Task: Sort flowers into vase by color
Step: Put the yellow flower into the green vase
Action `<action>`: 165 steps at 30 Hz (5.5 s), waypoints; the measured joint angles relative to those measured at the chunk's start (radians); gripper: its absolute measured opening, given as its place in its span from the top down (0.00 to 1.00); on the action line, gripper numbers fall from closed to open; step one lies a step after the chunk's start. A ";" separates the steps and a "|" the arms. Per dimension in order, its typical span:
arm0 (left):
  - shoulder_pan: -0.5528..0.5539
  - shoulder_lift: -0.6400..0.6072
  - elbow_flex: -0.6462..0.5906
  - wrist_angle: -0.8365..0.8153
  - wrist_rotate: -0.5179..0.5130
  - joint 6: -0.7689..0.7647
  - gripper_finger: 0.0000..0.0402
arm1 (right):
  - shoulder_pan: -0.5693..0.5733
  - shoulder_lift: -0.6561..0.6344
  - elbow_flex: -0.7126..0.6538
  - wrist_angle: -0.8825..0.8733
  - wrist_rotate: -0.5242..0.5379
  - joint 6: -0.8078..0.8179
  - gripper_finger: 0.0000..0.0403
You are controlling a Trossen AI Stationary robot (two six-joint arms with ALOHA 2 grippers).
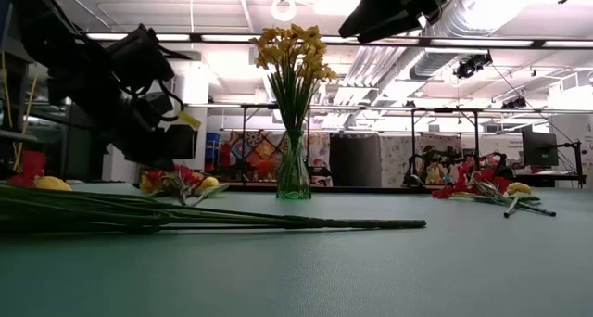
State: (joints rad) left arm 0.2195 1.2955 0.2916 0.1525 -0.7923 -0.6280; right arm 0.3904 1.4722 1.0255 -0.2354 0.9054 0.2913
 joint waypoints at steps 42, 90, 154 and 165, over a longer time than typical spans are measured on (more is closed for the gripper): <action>-0.020 0.164 0.000 -0.061 -0.037 -0.400 0.64 | 0.000 0.000 0.000 -0.030 0.000 0.049 0.29; -0.090 -0.475 0.160 -0.931 -0.028 -0.277 0.99 | 0.000 0.000 0.000 -0.038 0.000 0.048 0.29; -0.931 -0.221 0.389 0.035 -0.643 1.168 0.99 | 0.009 0.192 0.000 0.323 -0.339 -0.167 0.29; -1.019 -0.221 0.389 0.426 -0.487 1.427 0.99 | 0.009 0.194 0.000 0.463 -0.341 -0.264 0.29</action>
State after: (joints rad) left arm -0.7998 1.0740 0.6807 0.5790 -1.2790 0.7994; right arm 0.3996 1.6660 1.0252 0.2281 0.5648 0.0273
